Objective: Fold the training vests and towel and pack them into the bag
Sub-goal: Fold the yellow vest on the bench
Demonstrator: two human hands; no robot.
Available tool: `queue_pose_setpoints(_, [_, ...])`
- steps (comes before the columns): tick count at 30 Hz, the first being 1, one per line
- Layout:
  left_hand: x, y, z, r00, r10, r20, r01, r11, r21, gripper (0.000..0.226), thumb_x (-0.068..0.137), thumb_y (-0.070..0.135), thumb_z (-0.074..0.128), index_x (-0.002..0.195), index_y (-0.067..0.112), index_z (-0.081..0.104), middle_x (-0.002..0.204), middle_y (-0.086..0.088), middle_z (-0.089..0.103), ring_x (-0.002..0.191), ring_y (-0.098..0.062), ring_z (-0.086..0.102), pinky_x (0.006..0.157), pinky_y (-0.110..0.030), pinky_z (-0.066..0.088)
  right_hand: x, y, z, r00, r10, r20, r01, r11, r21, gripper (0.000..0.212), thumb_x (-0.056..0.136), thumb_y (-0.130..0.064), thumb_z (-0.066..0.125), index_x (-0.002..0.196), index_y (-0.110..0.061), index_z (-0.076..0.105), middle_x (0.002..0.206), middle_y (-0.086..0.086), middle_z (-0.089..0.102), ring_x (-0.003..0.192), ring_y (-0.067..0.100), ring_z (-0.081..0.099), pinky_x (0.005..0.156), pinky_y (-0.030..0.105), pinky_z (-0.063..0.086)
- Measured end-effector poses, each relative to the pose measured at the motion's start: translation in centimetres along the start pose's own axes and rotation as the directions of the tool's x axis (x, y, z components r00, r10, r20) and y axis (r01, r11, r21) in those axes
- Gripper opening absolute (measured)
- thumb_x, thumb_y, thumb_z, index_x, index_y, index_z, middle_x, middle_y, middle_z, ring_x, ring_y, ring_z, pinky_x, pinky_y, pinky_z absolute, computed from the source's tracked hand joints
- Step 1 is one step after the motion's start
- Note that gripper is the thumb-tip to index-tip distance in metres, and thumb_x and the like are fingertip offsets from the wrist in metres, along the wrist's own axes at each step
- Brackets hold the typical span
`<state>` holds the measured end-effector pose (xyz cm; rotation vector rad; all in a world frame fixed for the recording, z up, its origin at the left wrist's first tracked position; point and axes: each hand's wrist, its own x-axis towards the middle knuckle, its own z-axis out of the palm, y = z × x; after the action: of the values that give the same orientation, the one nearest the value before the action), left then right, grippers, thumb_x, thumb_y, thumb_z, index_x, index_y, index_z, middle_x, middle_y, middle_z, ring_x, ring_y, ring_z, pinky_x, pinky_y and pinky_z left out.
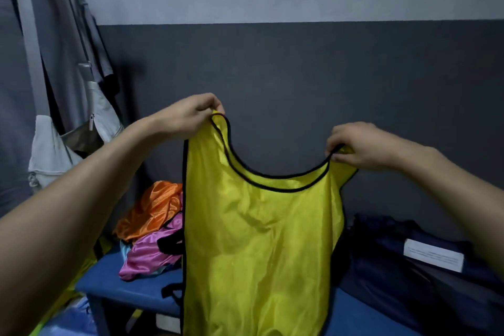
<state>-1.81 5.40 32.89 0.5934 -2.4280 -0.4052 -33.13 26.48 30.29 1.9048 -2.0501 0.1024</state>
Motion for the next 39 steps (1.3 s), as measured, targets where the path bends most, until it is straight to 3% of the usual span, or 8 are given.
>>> queue_pose_setpoints(5, [-0.6, 1.2, 0.0, 0.996, -0.005, 0.093, 0.021, 0.985, -0.17, 0.034, 0.077, 0.033, 0.046, 0.102, 0.024, 0.067, 0.097, 0.007, 0.067, 0.086, -0.008, 0.06, 0.085, -0.033, 0.047, 0.9, -1.2, -2.5, 0.999, -0.052, -0.001, 0.052, 0.996, 0.079, 0.018, 0.09, -0.026, 0.074, 0.106, -0.033, 0.07, 0.103, -0.016, 0.069, 0.101, 0.011, 0.064, 0.092, 0.037, 0.051])
queue_pose_setpoints(12, [-0.9, 1.8, 0.1, 0.995, 0.095, 0.033, -0.093, 0.995, -0.04, 0.035, 0.088, 0.048, 0.077, 0.091, 0.015, 0.066, 0.084, -0.005, 0.067, 0.073, -0.013, 0.063, 0.068, -0.036, 0.049, 1.1, -1.7, -3.4, 0.995, -0.087, -0.058, 0.104, 0.884, 0.455, 0.036, 0.08, -0.012, 0.086, 0.104, -0.035, 0.072, 0.091, -0.004, 0.068, 0.072, 0.001, 0.057, 0.071, 0.022, 0.047])
queue_pose_setpoints(17, [-1.3, 6.0, 2.9, 0.975, 0.185, 0.123, -0.167, 0.975, -0.148, 0.031, 0.089, 0.046, 0.075, 0.109, 0.023, 0.074, 0.106, 0.007, 0.074, 0.1, -0.009, 0.068, 0.089, -0.027, 0.051, 1.9, -5.6, -4.7, 0.956, -0.256, -0.147, 0.293, 0.778, 0.556, 0.038, 0.082, -0.004, 0.083, 0.112, -0.024, 0.072, 0.093, -0.008, 0.069, 0.087, 0.006, 0.068, 0.082, 0.021, 0.052])
queue_pose_setpoints(23, [-0.4, 7.4, 6.3, 0.972, 0.132, 0.193, -0.092, 0.975, -0.2, 0.052, 0.082, 0.048, 0.082, 0.091, -0.001, 0.068, 0.08, -0.007, 0.068, 0.076, -0.018, 0.062, 0.073, -0.038, 0.047, 2.5, -7.8, -5.3, 0.91, -0.326, -0.256, 0.414, 0.751, 0.514, 0.036, 0.079, 0.006, 0.079, 0.111, -0.01, 0.072, 0.101, -0.002, 0.073, 0.096, 0.013, 0.07, 0.087, 0.026, 0.055])
queue_pose_setpoints(27, [-0.6, 6.8, 6.4, 0.975, 0.132, 0.181, -0.06, 0.932, -0.358, 0.043, 0.085, 0.044, 0.08, 0.093, 0.002, 0.072, 0.08, -0.018, 0.065, 0.075, -0.021, 0.056, 0.074, -0.038, 0.04, 1.8, -6.4, -4.9, 0.944, -0.114, -0.308, 0.282, 0.763, 0.582, 0.045, 0.079, -0.013, 0.088, 0.118, -0.025, 0.07, 0.122, -0.005, 0.061, 0.096, 0.002, 0.062, 0.082, 0.022, 0.051])
queue_pose_setpoints(30, [-0.7, 7.1, 6.0, 0.977, 0.145, 0.157, -0.077, 0.923, -0.377, 0.019, 0.091, 0.032, 0.078, 0.092, 0.013, 0.078, 0.093, -0.019, 0.074, 0.079, -0.017, 0.064, 0.078, -0.036, 0.047, 0.7, -6.1, -4.3, 0.99, 0.089, -0.112, 0.024, 0.665, 0.747, 0.062, 0.075, -0.034, 0.089, 0.131, -0.032, 0.064, 0.136, -0.01, 0.057, 0.11, 0.007, 0.063, 0.085, 0.022, 0.052])
queue_pose_setpoints(34, [-0.6, 7.7, 5.9, 0.981, 0.137, 0.14, -0.079, 0.931, -0.356, 0.015, 0.091, 0.03, 0.077, 0.091, 0.016, 0.079, 0.092, -0.013, 0.075, 0.08, -0.018, 0.067, 0.08, -0.036, 0.05, 0.2, -5.9, -4.0, 0.98, 0.075, 0.182, -0.194, 0.51, 0.838, 0.059, 0.08, -0.063, 0.069, 0.115, -0.017, 0.075, 0.112, 0.002, 0.077, 0.106, 0.023, 0.073, 0.092, 0.038, 0.057])
queue_pose_setpoints(39, [-0.8, 8.1, 5.9, 0.983, 0.155, 0.098, -0.121, 0.949, -0.29, 0.016, 0.091, 0.031, 0.077, 0.088, 0.015, 0.077, 0.088, -0.009, 0.076, 0.087, -0.029, 0.071, 0.084, -0.044, 0.054, 0.2, -6.4, -4.5, 0.988, 0.087, 0.131, -0.156, 0.429, 0.89, 0.044, 0.093, -0.05, 0.065, 0.101, -0.008, 0.076, 0.098, 0.007, 0.078, 0.088, 0.023, 0.073, 0.084, 0.039, 0.056])
